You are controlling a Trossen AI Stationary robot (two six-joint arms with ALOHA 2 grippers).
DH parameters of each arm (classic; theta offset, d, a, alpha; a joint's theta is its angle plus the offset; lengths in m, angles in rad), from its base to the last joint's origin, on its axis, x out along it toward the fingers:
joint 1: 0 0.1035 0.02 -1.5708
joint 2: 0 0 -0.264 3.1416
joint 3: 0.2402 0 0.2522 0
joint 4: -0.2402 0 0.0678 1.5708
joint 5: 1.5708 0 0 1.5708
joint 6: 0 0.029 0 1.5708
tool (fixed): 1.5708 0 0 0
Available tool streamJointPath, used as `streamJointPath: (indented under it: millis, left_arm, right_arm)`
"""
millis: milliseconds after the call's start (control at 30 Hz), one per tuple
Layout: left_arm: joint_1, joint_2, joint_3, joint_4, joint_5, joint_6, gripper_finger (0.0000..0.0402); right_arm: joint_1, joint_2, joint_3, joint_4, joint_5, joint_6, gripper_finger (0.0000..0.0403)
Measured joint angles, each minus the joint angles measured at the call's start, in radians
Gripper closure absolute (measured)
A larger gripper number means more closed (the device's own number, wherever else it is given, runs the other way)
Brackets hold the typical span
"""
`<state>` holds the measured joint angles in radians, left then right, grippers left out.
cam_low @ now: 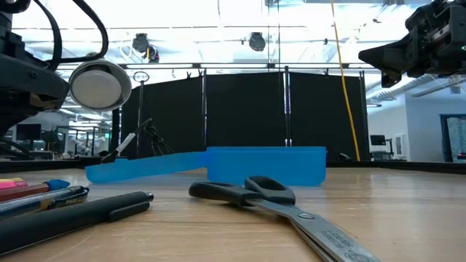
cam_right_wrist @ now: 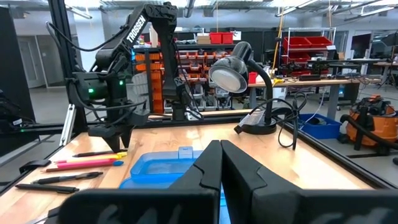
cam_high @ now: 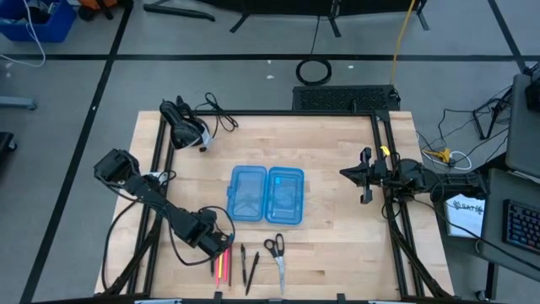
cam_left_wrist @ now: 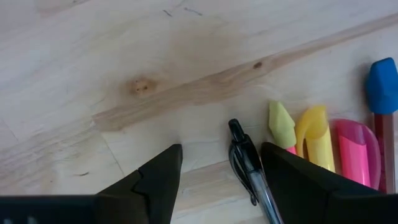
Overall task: Pick & place school supplies into a supply box
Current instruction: Put the left transparent black pen into the supply box
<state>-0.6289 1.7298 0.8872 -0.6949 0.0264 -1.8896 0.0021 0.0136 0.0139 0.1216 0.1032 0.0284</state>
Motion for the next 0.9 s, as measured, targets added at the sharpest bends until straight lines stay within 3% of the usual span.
streamJointPath:
  millis: [233, 500, 900]
  left_arm:
    - [-0.001, 0.002, 0.003, 0.003, -0.012, 0.003, 0.0179]
    - [-0.002, 0.002, 0.002, -0.001, -0.021, 0.003, 0.0246]
    - [-0.003, 0.002, 0.002, 0.003, -0.034, -0.034, 0.0299]
  right_arm:
    - [0.000, 0.000, 0.000, 0.001, 0.000, 0.009, 0.0403]
    - [0.000, 0.000, 0.000, 0.001, 0.000, 0.009, 0.0403]
    - [0.000, 0.000, 0.001, 0.001, 0.000, 0.009, 0.0403]
